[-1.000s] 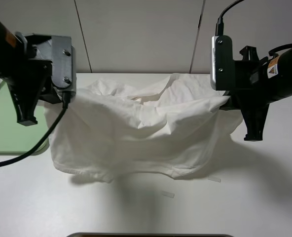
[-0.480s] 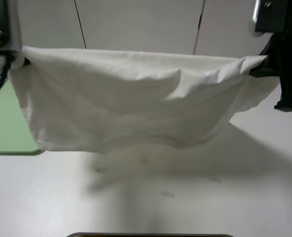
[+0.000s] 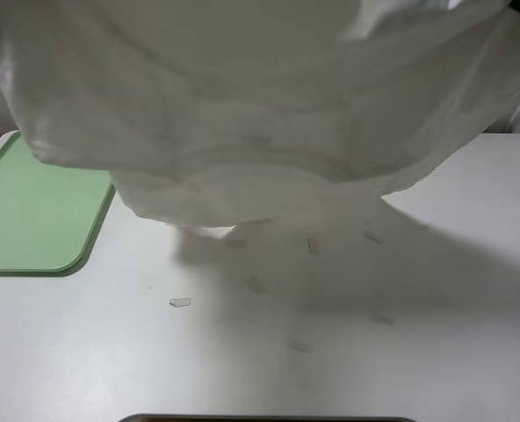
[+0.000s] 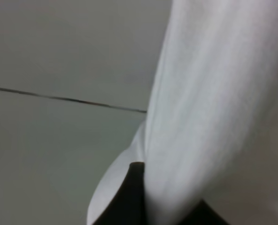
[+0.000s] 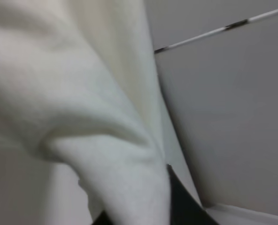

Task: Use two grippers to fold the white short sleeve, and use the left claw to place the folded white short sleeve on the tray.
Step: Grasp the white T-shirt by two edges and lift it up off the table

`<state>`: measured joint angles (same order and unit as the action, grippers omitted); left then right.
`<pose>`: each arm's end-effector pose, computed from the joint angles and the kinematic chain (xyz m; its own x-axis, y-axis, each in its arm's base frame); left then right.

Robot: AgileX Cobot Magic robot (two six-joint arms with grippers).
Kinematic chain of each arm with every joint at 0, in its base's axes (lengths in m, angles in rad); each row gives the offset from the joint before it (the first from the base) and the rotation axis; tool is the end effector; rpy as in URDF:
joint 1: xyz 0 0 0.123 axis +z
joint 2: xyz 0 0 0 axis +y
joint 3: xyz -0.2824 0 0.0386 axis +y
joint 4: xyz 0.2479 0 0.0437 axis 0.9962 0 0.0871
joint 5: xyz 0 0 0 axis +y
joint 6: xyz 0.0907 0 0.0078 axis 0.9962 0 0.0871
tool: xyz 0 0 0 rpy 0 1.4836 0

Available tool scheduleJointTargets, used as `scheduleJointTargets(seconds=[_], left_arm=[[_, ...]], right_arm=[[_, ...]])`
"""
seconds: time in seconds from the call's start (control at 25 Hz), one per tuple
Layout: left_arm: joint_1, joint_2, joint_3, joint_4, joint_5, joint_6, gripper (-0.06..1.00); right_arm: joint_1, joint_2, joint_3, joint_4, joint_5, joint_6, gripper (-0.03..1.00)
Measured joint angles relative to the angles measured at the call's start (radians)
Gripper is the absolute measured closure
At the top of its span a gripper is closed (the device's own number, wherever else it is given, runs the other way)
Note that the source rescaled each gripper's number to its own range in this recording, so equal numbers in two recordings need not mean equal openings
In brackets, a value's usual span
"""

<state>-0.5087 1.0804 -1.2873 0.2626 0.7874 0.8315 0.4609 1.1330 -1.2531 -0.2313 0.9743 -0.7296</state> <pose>0.1952 -0.0897 0.4429 0.0763 0.9158 -0.3942 0.5168 0.3018 0.8011 0.2058 0.0829 0.4069 -0.1623 -0.9122 -0.3763 -0.6692 0.3820 -0.6374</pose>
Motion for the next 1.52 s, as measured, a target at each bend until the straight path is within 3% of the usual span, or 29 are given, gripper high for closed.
scheduleJointTargets(seconds=[0.32, 0.72, 0.92, 1.2, 1.52], left_arm=[[0.0, 0.0, -0.15, 0.029, 0.007, 0.0, 0.93], [0.0, 0.001, -0.296, 0.101, 0.036, 0.001, 0.93], [-0.002, 0.002, -0.309, 0.142, 0.095, 0.0, 0.93], [-0.005, 0.003, -0.31, 0.155, 0.192, -0.037, 0.93], [-0.006, -0.048, -0.31, 0.149, 0.337, -0.064, 0.94]], right_arm=[[0.0, 0.0, -0.185, -0.009, 0.106, 0.013, 0.96], [0.003, 0.0, -0.332, -0.011, 0.154, 0.024, 0.96], [0.003, -0.003, -0.375, -0.005, 0.212, 0.025, 0.96], [0.006, -0.062, -0.375, 0.022, 0.216, 0.072, 0.96], [0.006, -0.123, -0.375, 0.121, 0.218, 0.082, 0.96]])
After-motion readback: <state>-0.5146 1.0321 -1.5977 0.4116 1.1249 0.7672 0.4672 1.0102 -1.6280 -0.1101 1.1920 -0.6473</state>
